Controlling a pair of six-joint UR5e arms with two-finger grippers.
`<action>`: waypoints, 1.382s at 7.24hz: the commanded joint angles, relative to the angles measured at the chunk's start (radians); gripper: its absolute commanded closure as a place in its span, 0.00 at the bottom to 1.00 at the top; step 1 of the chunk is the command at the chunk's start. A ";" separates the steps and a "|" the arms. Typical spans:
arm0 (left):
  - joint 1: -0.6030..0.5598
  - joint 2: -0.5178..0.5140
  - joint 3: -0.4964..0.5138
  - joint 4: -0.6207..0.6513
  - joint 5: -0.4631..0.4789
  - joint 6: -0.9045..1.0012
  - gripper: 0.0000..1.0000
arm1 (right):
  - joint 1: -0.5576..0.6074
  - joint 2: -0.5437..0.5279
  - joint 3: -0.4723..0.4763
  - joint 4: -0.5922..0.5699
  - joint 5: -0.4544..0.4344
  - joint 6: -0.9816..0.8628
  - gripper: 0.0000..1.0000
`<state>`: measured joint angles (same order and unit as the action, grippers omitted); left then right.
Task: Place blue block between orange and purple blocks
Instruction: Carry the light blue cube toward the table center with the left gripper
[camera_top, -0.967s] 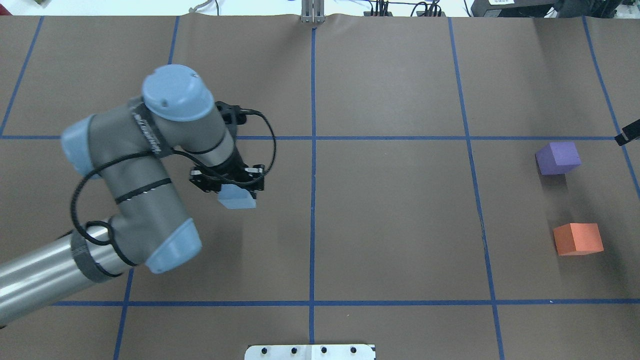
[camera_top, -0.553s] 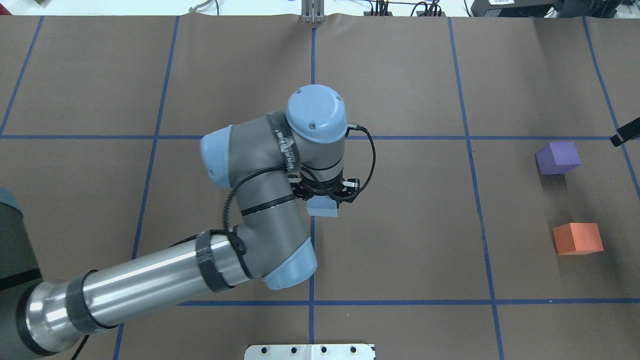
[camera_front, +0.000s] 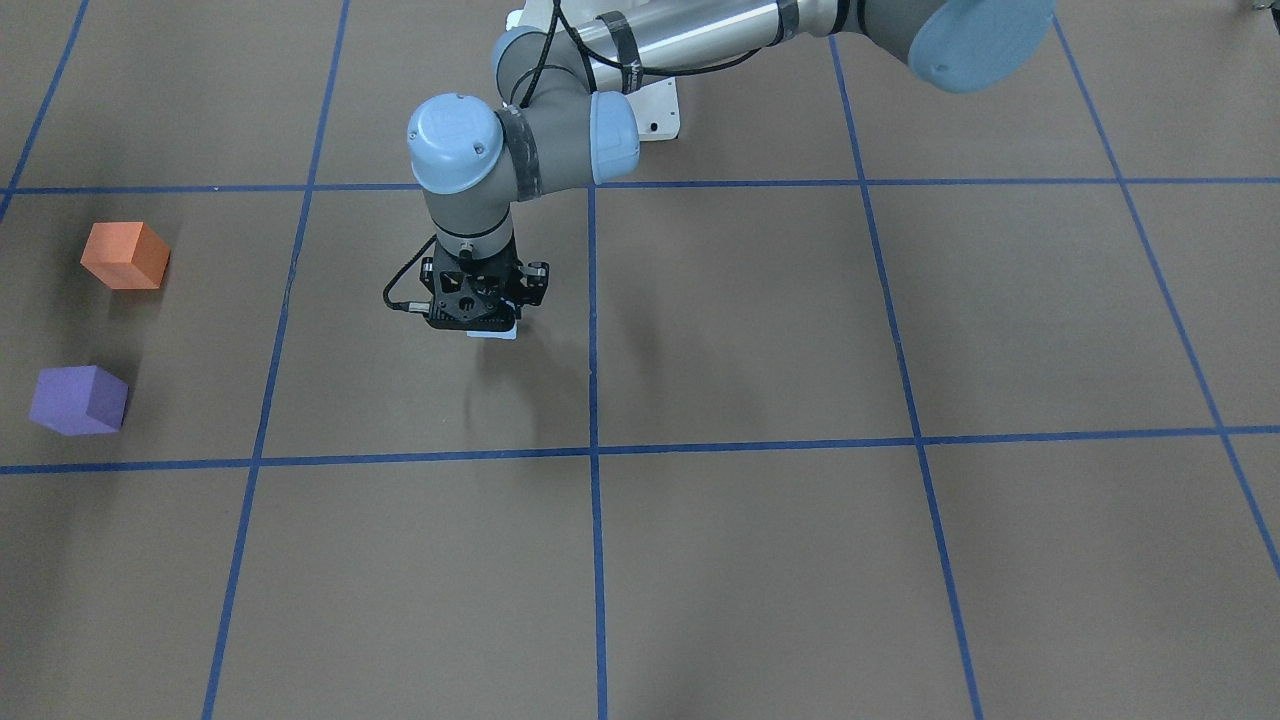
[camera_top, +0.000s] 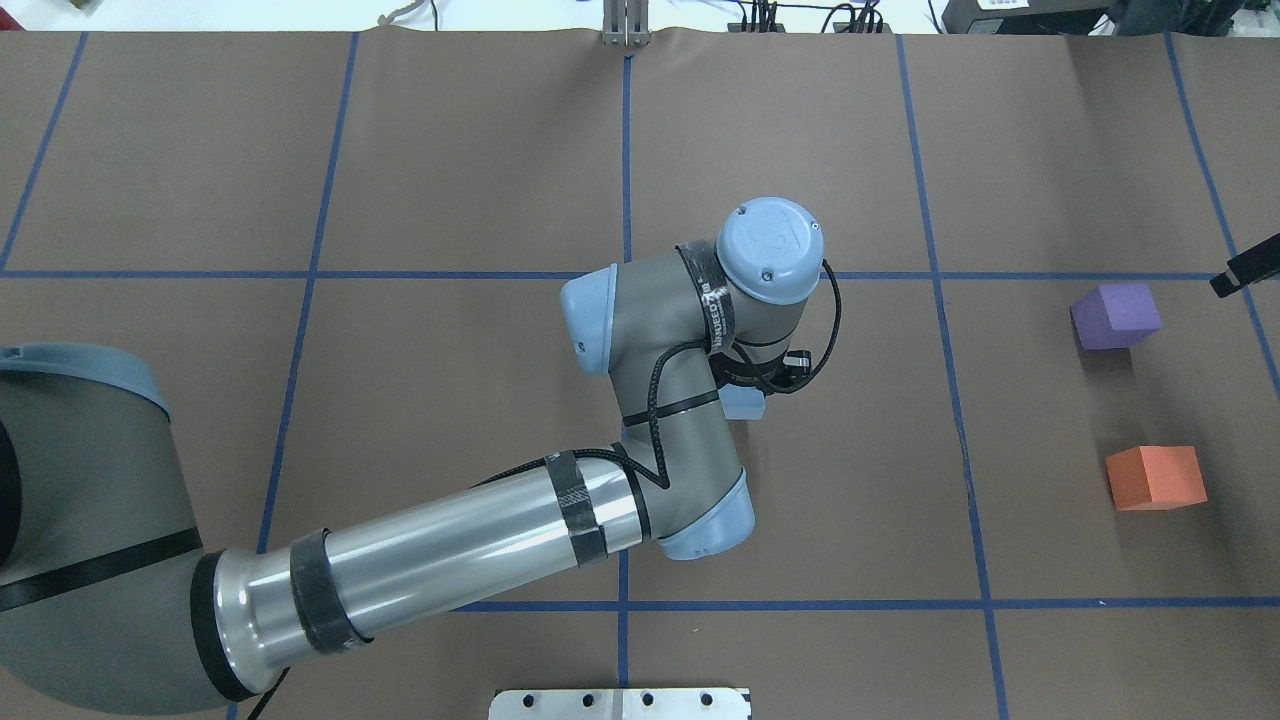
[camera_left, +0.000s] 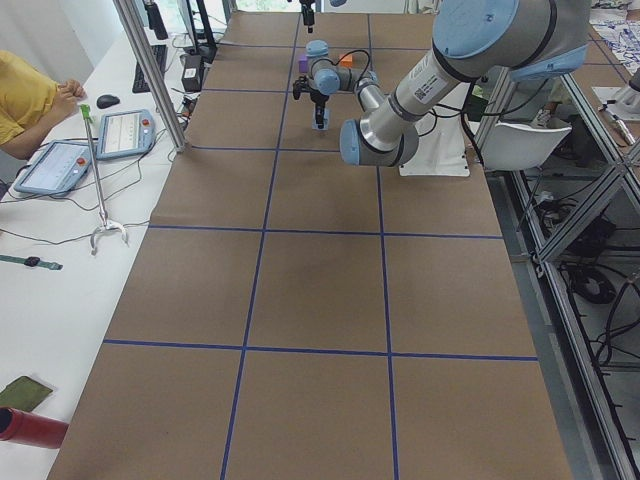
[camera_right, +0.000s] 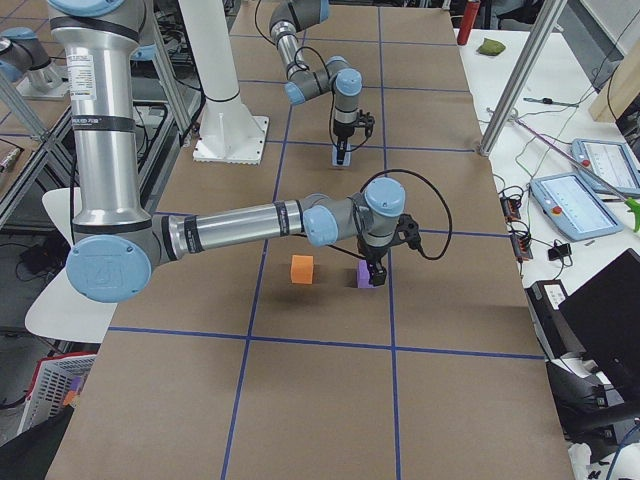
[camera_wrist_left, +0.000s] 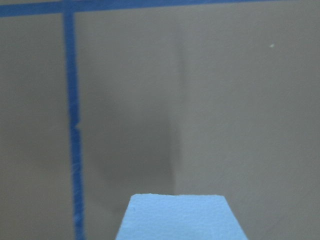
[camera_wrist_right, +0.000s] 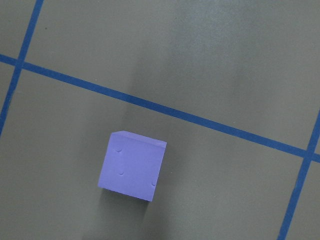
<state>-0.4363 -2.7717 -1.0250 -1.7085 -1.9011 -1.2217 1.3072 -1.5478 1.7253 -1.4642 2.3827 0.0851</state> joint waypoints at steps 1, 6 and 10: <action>0.010 -0.012 0.031 -0.008 0.030 -0.025 0.21 | 0.001 -0.024 -0.009 0.062 0.007 -0.008 0.00; -0.049 0.054 -0.275 0.194 0.045 -0.012 0.00 | -0.121 -0.003 0.017 0.207 -0.029 0.241 0.00; -0.224 0.579 -0.890 0.244 -0.071 0.156 0.01 | -0.530 0.079 0.166 0.387 -0.291 0.948 0.00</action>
<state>-0.5993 -2.3275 -1.7997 -1.4638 -1.9341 -1.1360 0.9315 -1.5081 1.8334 -1.0895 2.2240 0.8402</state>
